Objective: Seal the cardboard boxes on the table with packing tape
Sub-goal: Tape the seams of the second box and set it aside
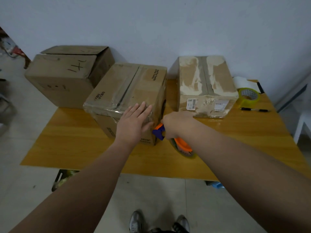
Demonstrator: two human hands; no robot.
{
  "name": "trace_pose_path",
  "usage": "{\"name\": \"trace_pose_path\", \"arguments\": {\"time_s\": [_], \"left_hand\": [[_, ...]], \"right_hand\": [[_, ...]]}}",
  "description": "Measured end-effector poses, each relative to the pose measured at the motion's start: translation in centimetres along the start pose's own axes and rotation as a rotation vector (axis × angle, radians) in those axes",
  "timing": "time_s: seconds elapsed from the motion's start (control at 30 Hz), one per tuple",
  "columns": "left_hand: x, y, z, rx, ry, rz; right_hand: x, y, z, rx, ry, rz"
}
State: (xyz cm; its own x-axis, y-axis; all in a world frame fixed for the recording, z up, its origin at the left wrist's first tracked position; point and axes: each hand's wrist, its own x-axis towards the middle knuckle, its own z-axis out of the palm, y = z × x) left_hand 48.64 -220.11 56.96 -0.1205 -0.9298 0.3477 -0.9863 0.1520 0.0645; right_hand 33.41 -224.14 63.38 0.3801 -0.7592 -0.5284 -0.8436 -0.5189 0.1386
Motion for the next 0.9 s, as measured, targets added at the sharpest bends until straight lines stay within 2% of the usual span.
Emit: {"name": "trace_pose_path", "arguments": {"time_s": [0.33,0.77,0.9], "left_hand": [[0.1,0.1,-0.4,-0.007,-0.052,-0.015],[0.4,0.2,-1.5,0.018,-0.164,0.003],[0.6,0.3,-1.7,0.027,-0.202,0.012]], "right_hand": [[-0.3,-1.7,-0.6,-0.012,0.017,0.057],[0.1,0.2,2.4,0.252,0.072,0.005],[-0.5,0.8,2.8,0.266,0.034,-0.016]]}}
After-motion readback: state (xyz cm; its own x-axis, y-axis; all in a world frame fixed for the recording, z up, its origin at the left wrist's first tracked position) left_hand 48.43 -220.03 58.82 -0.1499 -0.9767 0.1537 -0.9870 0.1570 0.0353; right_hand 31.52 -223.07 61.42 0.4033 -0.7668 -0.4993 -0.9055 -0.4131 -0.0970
